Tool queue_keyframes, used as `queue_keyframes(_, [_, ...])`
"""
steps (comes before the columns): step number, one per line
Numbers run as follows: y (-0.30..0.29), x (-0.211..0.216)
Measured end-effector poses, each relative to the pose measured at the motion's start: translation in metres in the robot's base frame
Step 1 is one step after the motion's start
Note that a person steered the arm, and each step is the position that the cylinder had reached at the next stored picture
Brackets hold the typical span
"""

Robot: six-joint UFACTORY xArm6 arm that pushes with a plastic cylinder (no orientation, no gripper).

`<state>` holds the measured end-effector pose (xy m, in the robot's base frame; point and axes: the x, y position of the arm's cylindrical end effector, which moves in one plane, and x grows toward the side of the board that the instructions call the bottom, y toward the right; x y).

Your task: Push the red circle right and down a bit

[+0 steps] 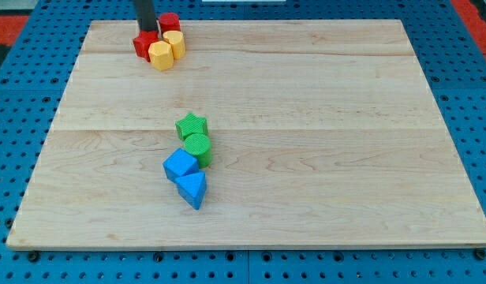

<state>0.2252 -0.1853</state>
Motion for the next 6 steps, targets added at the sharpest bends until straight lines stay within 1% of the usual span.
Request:
queue_keyframes(1, [-0.049, 0.000])
queue_keyframes(2, [-0.056, -0.008])
queue_keyframes(3, [-0.056, -0.029])
queue_keyframes(5, [-0.037, -0.034])
queue_keyframes(6, [0.000, -0.033])
